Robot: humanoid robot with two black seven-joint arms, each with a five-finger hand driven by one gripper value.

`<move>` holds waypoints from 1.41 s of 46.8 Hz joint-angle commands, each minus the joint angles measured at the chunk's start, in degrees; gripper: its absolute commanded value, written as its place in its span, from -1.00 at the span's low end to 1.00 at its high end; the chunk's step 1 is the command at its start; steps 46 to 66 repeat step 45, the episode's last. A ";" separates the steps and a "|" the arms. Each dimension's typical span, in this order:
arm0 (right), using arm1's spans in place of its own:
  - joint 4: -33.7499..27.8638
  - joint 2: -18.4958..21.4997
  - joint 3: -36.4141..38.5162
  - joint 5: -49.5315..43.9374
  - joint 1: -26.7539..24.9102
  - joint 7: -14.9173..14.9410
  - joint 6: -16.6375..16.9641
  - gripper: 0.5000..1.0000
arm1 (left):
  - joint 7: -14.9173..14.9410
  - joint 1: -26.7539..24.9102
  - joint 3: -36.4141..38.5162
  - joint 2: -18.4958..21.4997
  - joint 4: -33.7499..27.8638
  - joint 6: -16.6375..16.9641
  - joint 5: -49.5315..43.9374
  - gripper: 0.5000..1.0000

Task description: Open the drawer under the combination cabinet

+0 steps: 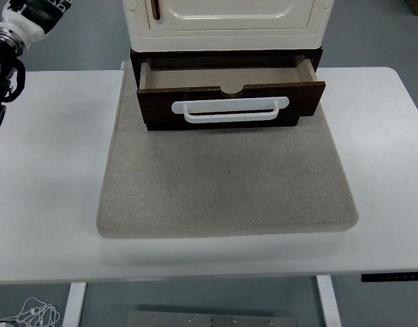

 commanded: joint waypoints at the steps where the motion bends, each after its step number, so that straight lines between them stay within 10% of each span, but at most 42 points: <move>1: 0.00 0.00 -0.09 0.01 -0.03 0.00 0.00 0.70 | -0.06 0.01 0.46 -0.88 0.01 0.08 0.55 1.00; 66: 0.00 0.00 -0.09 0.01 -0.29 -0.09 0.00 0.70 | -0.94 -0.16 0.72 -5.19 0.36 3.07 0.81 1.00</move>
